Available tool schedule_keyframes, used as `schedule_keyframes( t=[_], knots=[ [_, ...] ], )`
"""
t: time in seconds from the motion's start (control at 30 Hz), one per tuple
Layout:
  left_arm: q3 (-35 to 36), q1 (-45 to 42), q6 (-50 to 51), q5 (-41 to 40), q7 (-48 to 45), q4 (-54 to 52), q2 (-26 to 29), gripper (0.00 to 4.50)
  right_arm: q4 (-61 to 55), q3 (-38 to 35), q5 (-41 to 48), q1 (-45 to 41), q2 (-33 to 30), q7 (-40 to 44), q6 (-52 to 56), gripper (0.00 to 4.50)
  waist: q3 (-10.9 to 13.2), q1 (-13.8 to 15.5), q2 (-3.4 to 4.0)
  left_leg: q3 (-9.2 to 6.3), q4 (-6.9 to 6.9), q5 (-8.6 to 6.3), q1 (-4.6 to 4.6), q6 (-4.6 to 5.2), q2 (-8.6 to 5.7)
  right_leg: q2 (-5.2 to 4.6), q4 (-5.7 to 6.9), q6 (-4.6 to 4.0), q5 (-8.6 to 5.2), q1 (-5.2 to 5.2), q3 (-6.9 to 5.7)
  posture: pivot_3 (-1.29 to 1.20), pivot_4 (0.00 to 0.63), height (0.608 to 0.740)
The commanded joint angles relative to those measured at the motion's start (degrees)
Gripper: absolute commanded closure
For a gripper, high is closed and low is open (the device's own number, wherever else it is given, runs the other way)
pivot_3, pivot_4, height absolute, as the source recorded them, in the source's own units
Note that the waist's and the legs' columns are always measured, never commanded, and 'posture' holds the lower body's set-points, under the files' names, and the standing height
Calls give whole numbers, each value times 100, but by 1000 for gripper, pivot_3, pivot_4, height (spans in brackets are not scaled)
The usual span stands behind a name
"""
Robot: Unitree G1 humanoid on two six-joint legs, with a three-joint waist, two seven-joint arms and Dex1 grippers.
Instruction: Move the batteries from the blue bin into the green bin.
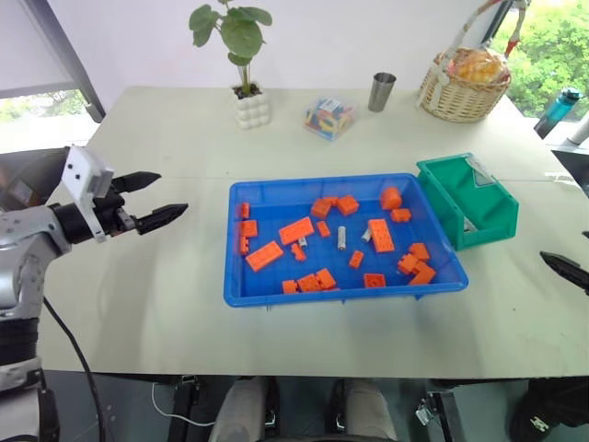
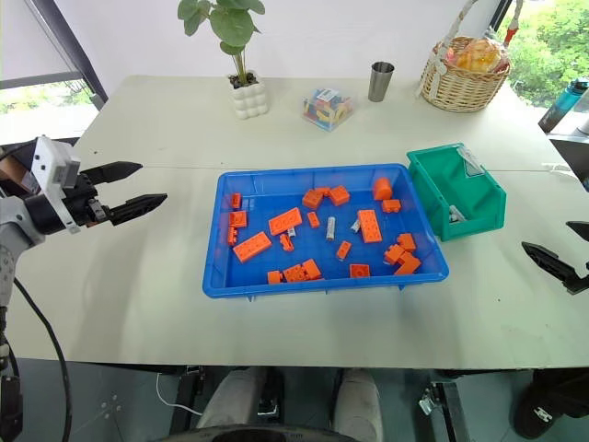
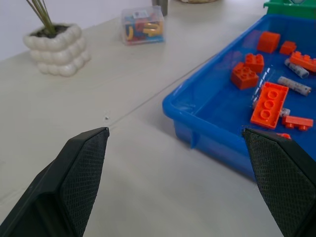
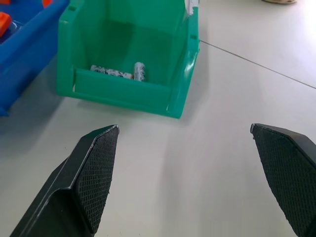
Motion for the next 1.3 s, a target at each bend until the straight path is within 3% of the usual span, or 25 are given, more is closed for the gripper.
schedule_keyframes(
  t=[0.03, 0.33, 0.5, 0.67, 0.87, 1.03, 1.3],
  knots=[
    [102, -46, -45, -84, -39, -201, 75, 0, -269, -133, 41, 5, -100, -33, 115, 98, 0, 1, 0, 0, 0, 0, 0, 0, 0, 0, -1, 0, 0, 1, 0, 0, 150, 665],
    [-188, -362, 237, -349, -565, -513, 259, 0, -1167, 271, 565, -633, -480, 370, 940, 98, 8, -15, 11, 0, 2, 0, 1, 0, 1, 0, -2, 0, 0, 1, 0, 0, 150, 665],
    [-695, -834, 514, -532, -1297, -741, 512, 0, -1744, 1833, 950, -2104, -706, 918, 1316, 98, 14, -37, 13, 0, 2, 0, 0, 0, 4, 5, -4, 0, 0, 0, -1, 0, 150, 665],
    [-1061, -1263, 564, -576, -1745, -692, 497, 0, -1431, 3701, 460, -4060, 87, 1196, 1210, 98, 42, -56, 13, 0, 4, 1, -3, 0, 4, 7, -4, 0, 0, -1, -5, 0, 150, 665],
    [-1447, -1578, 582, -542, -1920, -779, 328, 0, 107, 5555, -741, -5777, 1638, 1608, 581, 98, 69, -137, -1, -3, 3, 1, -10, 1, -8, 14, 7, 1, 1, -6, -19, 0, 150, 665],
    [-1426, -1528, 625, -571, -1796, -937, 255, 0, 1922, 6056, -1402, -6522, 2624, 1745, -252, 98, 76, -153, -5, -17, -4, 1, -24, 1, -23, 12, 15, 2, 2, -14, -26, 0, 150, 665],
    [-1127, -1124, 790, -732, -1517, -1409, 364, 0, 3849, 6136, -1940, -7243, 3445, 2166, -1484, 98, 79, -196, 0, -48, -3, 2, -39, 0, -31, 13, 14, 2, 1, -15, -43, 0, 150, 665]
  ],
)
